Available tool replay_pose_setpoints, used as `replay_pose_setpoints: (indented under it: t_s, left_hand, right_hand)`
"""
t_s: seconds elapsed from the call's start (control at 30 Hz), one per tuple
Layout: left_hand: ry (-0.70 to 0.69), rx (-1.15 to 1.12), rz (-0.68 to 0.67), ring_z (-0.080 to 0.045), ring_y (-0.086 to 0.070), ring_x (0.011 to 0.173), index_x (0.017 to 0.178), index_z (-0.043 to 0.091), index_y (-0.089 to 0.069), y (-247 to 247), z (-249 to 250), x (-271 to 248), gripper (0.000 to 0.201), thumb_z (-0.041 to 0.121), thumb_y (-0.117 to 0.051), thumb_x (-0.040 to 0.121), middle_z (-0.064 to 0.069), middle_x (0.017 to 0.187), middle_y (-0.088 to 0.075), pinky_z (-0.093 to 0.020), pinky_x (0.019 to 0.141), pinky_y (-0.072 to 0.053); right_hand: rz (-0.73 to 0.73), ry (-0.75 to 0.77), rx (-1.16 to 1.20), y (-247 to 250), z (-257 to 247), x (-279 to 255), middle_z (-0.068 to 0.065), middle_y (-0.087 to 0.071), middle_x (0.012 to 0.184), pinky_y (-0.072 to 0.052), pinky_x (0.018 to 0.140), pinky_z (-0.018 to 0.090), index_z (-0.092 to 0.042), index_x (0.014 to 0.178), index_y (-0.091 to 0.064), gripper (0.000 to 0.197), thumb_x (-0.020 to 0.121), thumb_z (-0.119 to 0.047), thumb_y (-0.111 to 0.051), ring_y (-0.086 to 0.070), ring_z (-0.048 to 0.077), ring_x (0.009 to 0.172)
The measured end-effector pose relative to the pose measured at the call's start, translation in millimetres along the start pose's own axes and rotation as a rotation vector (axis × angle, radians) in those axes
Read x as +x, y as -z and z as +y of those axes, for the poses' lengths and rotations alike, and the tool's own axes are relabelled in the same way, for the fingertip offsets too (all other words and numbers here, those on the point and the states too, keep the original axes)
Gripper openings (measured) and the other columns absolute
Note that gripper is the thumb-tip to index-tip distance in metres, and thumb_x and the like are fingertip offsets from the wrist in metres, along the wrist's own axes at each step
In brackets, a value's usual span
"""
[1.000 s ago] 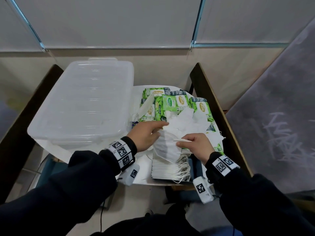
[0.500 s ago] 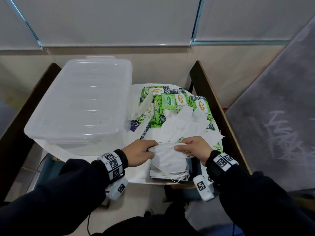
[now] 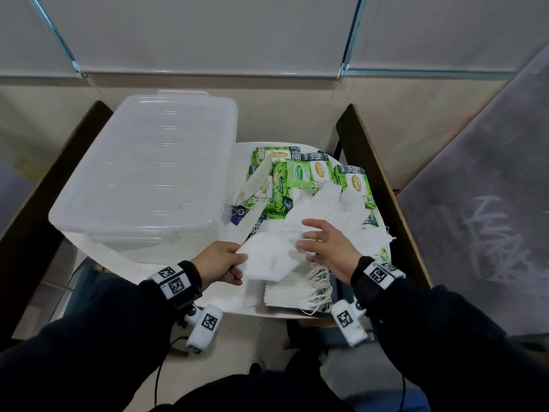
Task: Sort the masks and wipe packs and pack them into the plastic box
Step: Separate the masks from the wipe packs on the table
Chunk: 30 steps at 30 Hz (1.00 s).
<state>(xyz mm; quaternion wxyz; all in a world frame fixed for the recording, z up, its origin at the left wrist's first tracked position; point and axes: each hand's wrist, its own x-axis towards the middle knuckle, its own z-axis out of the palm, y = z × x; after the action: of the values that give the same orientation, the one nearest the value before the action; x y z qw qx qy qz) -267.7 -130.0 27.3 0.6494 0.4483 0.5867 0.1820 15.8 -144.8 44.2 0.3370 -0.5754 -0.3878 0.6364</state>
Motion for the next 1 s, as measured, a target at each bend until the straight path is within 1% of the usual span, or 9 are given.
replay_pose_setpoints:
  t_s: [0.1, 0.23, 0.3, 0.4, 0.47, 0.57, 0.7, 0.9, 1.0]
  left_hand:
    - [0.164, -0.438, 0.081, -0.028, -0.068, 0.064, 0.112, -0.004, -0.059, 0.6, 5.4, -5.0, 0.013, 0.001, -0.058, 0.1, -0.021, 0.099, -0.061, -0.04, 0.061, -0.064]
    - [0.166, -0.485, 0.054, -0.037, -0.075, 0.083, 0.112, -0.002, -0.061, -6.2, 9.5, -15.6, 0.013, 0.001, -0.057, 0.1, -0.019, 0.11, -0.064, -0.04, 0.062, -0.063]
    - [0.042, -0.291, 0.05, -0.037, -0.076, 0.084, 0.105, -0.001, -0.061, -12.9, 12.5, -19.4, 0.007, 0.001, -0.057, 0.1, -0.021, 0.104, -0.066, -0.042, 0.065, -0.064]
    - [-0.354, 0.254, 0.108, -0.023, -0.077, 0.077, 0.089, 0.01, -0.058, -16.4, 9.9, -21.0, 0.012, 0.01, -0.059, 0.1, -0.008, 0.085, -0.069, -0.044, 0.072, -0.063]
    - [-0.697, 0.68, 0.082, -0.015, -0.068, 0.076, 0.095, 0.02, -0.061, -15.6, 4.6, -20.6, 0.01, 0.026, -0.056, 0.102, 0.002, 0.083, -0.068, -0.039, 0.073, -0.058]
    - [-1.009, 1.04, -0.076, -0.02, -0.063, 0.087, 0.115, 0.026, -0.061, -20.8, -5.8, -19.1, 0.018, 0.03, -0.049, 0.102, 0.004, 0.099, -0.069, -0.031, 0.072, -0.052]
    - [-1.086, 1.249, -0.218, -0.027, -0.064, 0.083, 0.119, 0.021, -0.056, -44.1, -24.8, -6.3, 0.025, 0.02, -0.052, 0.095, -0.002, 0.099, -0.066, -0.034, 0.061, -0.053]
    - [-0.833, 1.558, -0.185, -0.032, -0.064, 0.092, 0.12, 0.015, -0.057, -75.9, -33.7, 11.9, 0.032, 0.013, -0.061, 0.088, -0.006, 0.102, -0.064, -0.04, 0.063, -0.053]
    - [-0.948, 1.561, -0.17, -0.027, -0.063, 0.079, 0.109, 0.017, -0.064, -84.7, -23.4, 6.7, 0.029, 0.014, -0.07, 0.081, -0.002, 0.092, -0.061, -0.033, 0.05, -0.045]
  right_hand:
    - [0.029, 0.107, -0.586, -6.1, 22.2, 0.7, 0.0, -0.044, 0.153, -0.038, 0.113, 0.04, -0.033, 0.155, -0.033, 0.109, 0.066, -0.05, -0.093, -0.042, 0.019, 0.139]
    - [-0.169, 0.096, -1.319, -5.4, 55.3, 3.9, -0.003, -0.015, 0.171, -0.013, 0.125, 0.055, -0.033, 0.164, -0.006, 0.14, 0.054, -0.079, -0.081, -0.015, 0.023, 0.156]
    - [-0.113, 0.088, -1.27, -0.5, 55.2, 10.3, -0.002, -0.033, 0.165, -0.025, 0.122, 0.05, -0.035, 0.162, -0.015, 0.132, 0.056, -0.076, -0.081, -0.034, 0.024, 0.149]
    - [-0.061, 0.042, -1.231, 9.2, 49.3, 23.0, -0.001, -0.061, 0.138, -0.048, 0.105, 0.039, -0.029, 0.146, -0.046, 0.107, 0.055, -0.071, -0.085, -0.059, 0.023, 0.123]
    - [-0.109, 0.012, -1.257, 15.6, 49.7, 28.0, -0.001, -0.062, 0.134, -0.05, 0.101, 0.036, -0.025, 0.137, -0.057, 0.094, 0.059, -0.072, -0.082, -0.06, 0.022, 0.118]
    - [-0.205, 0.078, -1.219, 13.4, 45.4, 34.1, 0.003, -0.053, 0.145, -0.044, 0.104, 0.035, -0.018, 0.144, -0.053, 0.072, 0.082, -0.042, -0.08, -0.052, 0.024, 0.128]
    - [-0.123, 0.071, -1.133, 7.6, 41.6, 33.6, -0.004, -0.059, 0.129, -0.044, 0.1, 0.035, -0.031, 0.137, -0.055, 0.086, 0.062, -0.053, -0.092, -0.055, 0.019, 0.118]
    - [-0.093, 0.086, -1.143, 8.7, 49.6, 32.7, -0.004, -0.059, 0.133, -0.044, 0.103, 0.041, -0.035, 0.14, -0.051, 0.087, 0.064, -0.058, -0.088, -0.055, 0.02, 0.122]
    - [-0.031, 0.113, -1.148, 11.2, 56.3, 23.9, -0.004, -0.055, 0.143, -0.042, 0.108, 0.042, -0.036, 0.147, -0.045, 0.09, 0.068, -0.054, -0.084, -0.052, 0.022, 0.13]
